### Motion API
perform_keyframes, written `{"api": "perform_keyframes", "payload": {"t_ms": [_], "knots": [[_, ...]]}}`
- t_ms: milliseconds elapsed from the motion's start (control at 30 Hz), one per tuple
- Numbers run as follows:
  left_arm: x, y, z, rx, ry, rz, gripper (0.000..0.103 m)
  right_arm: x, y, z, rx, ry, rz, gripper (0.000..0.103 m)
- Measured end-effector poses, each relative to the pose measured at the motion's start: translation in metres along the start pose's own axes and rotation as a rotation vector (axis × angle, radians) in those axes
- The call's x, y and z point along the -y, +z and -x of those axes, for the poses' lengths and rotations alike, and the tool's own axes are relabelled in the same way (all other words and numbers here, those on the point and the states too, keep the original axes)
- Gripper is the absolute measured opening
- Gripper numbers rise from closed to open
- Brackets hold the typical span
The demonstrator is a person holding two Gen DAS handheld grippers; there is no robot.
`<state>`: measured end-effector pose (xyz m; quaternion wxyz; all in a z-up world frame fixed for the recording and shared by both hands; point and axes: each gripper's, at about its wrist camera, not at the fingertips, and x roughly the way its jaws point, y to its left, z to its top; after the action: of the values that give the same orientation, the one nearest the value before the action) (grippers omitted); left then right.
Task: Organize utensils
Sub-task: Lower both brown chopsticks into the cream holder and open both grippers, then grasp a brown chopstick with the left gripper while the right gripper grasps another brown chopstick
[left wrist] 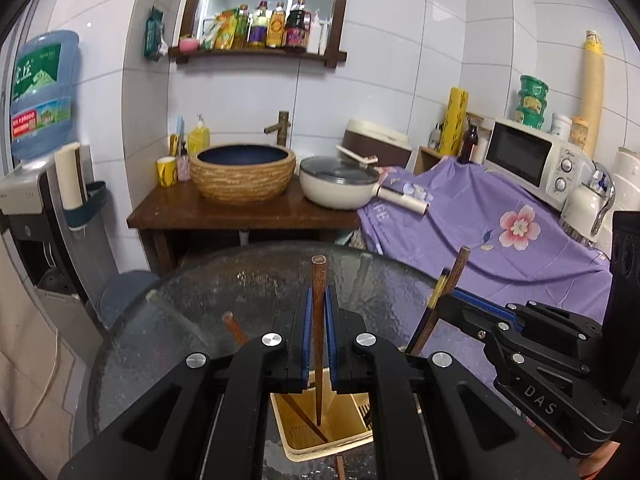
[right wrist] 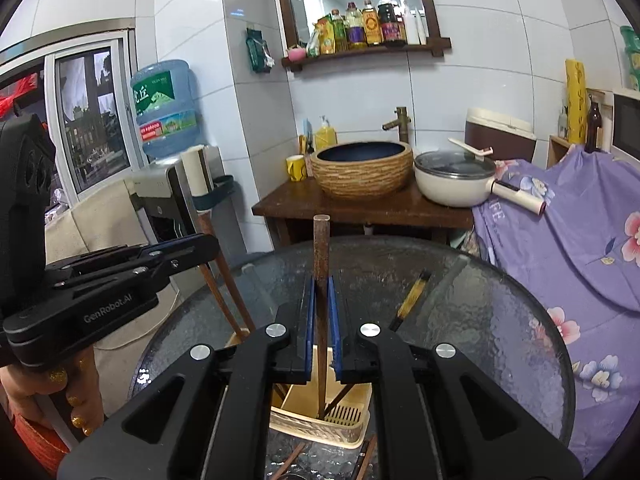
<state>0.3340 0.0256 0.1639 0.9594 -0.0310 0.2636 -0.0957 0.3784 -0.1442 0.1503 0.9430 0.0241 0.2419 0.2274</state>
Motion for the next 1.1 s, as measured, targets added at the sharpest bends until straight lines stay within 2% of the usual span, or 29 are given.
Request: {"api": "perform_keyframes", "payload": {"t_ms": [233, 367, 400, 467, 500, 533, 567, 767, 900, 1000, 1100], "knots": [[-0.005, -0.019, -0.02, -0.055, -0.009, 0.007, 0.007, 0.005, -0.01, -0.008, -0.003, -0.012, -0.014, 0.008], [-0.003, -0.021, -0.021, -0.05, -0.017, 0.003, 0.009, 0.009, -0.011, -0.009, 0.005, -0.009, -0.035, 0.008], [-0.002, -0.022, -0.02, -0.047, -0.016, 0.0, 0.011, 0.01, -0.011, -0.009, 0.004, -0.011, -0.038, 0.008], [0.0, -0.023, -0.017, -0.038, -0.017, -0.008, 0.026, 0.011, -0.012, -0.008, 0.007, -0.016, -0.041, 0.014], [0.0, -0.024, -0.014, -0.029, -0.019, -0.01, 0.038, 0.012, -0.013, -0.007, 0.01, -0.018, -0.041, 0.02], [0.001, -0.026, -0.011, -0.017, -0.018, -0.011, 0.048, 0.013, -0.014, -0.005, 0.02, -0.02, -0.043, 0.036], [0.001, -0.027, -0.008, -0.006, -0.014, -0.016, 0.052, 0.014, -0.015, -0.002, 0.03, -0.025, -0.045, 0.046], [0.0, -0.04, 0.008, 0.022, -0.021, -0.014, 0.069, 0.015, -0.024, 0.013, 0.041, -0.033, -0.042, 0.046], [0.003, -0.059, 0.021, 0.026, -0.045, -0.024, 0.077, 0.014, -0.039, 0.026, 0.041, -0.049, -0.036, 0.046], [0.009, -0.078, 0.028, 0.011, -0.065, -0.065, 0.079, 0.018, -0.059, 0.03, 0.001, -0.046, -0.043, 0.046], [0.013, -0.104, 0.029, -0.041, -0.087, -0.098, 0.079, 0.024, -0.087, 0.028, -0.071, -0.046, -0.062, 0.046]]}}
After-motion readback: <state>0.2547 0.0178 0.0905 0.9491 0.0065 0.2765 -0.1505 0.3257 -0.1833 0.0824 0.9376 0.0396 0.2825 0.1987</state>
